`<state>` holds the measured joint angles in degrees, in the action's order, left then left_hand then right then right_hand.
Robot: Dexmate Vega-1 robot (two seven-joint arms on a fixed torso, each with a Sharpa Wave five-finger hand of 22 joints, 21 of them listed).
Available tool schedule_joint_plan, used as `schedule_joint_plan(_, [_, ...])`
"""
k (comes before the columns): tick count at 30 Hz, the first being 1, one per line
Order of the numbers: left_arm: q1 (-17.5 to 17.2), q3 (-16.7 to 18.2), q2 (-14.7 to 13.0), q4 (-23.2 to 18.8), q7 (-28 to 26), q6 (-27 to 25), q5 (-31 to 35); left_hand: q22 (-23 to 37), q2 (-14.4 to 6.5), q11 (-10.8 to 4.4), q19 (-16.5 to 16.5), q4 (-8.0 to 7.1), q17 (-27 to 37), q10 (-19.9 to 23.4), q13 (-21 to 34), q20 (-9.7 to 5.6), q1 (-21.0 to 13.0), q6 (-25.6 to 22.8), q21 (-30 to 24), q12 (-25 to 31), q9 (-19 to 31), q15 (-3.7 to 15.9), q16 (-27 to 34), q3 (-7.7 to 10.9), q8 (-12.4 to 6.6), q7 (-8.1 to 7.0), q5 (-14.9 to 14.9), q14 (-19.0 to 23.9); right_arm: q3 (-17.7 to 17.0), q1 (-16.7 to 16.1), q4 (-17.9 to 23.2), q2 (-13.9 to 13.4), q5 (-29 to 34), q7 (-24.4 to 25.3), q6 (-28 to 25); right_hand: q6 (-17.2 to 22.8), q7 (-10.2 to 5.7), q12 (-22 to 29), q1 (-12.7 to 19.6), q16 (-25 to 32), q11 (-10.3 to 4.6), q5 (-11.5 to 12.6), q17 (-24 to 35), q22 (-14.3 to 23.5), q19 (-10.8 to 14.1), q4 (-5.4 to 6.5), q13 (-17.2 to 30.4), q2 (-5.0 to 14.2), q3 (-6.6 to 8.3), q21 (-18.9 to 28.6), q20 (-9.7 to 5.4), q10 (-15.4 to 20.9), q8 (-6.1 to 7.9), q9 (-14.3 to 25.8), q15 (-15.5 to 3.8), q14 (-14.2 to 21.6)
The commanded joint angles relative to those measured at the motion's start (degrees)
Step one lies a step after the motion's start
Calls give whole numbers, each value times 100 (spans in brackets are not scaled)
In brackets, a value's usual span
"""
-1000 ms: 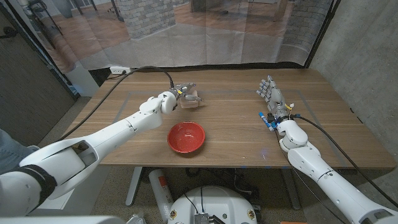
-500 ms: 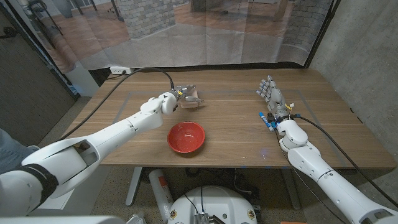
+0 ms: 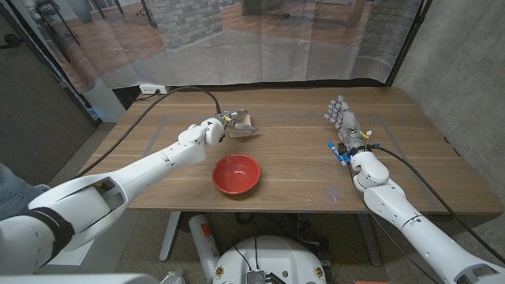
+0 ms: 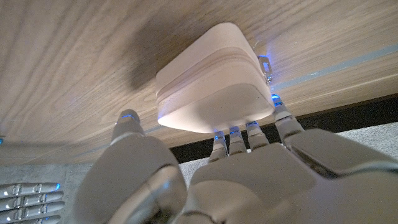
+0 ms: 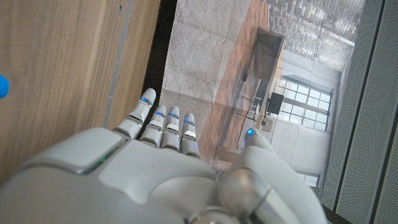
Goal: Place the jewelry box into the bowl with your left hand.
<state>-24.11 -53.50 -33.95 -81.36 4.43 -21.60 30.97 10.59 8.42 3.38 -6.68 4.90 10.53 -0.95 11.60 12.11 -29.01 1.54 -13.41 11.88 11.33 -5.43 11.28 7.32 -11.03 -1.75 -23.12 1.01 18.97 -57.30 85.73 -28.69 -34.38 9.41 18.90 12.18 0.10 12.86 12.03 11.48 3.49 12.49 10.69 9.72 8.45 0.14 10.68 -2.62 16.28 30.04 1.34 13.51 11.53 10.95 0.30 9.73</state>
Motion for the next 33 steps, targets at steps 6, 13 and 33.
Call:
schedule_joint_plan(6, [73, -74, 91, 159, -21, -18, -17, 45, -107, -155, -468, 93, 38, -2, 27, 7, -299, 88, -174, 32, 25, 141, 72, 25, -50, -185, -62, 148, 37, 89, -108, 59, 5, -25, 23, 22, -25, -19, 49, -6, 1, -3, 17, 26, 66, -31, 4, 18, 27, -20, -16, 39, -10, 5, -14, 53])
schedule_joint_plan(13, [71, -75, 137, 185, -102, -21, -48, 67, -394, -328, -1493, 305, 108, 53, 65, -3, -994, 60, -476, 92, 51, 336, 187, 214, -116, -255, -97, 571, 53, 133, -177, 76, -15, -79, 32, 27, -25, -20, 49, -8, 6, -4, 17, 27, 84, -35, 4, 20, 25, -32, 0, 40, -9, 5, -17, 53])
schedule_joint_plan(33, [8, -25, 129, 65, -223, -119, -138, 20, -939, -653, -3165, 416, 527, 969, 267, -228, -2667, -1199, -892, 470, 188, 646, 591, 860, -617, -101, 565, 1659, 66, 94, -222, 114, -61, -119, 87, 20, -26, -28, 41, -10, 7, -8, 19, 29, 120, -42, 4, 26, 18, -73, 28, 36, -14, 6, -25, 56])
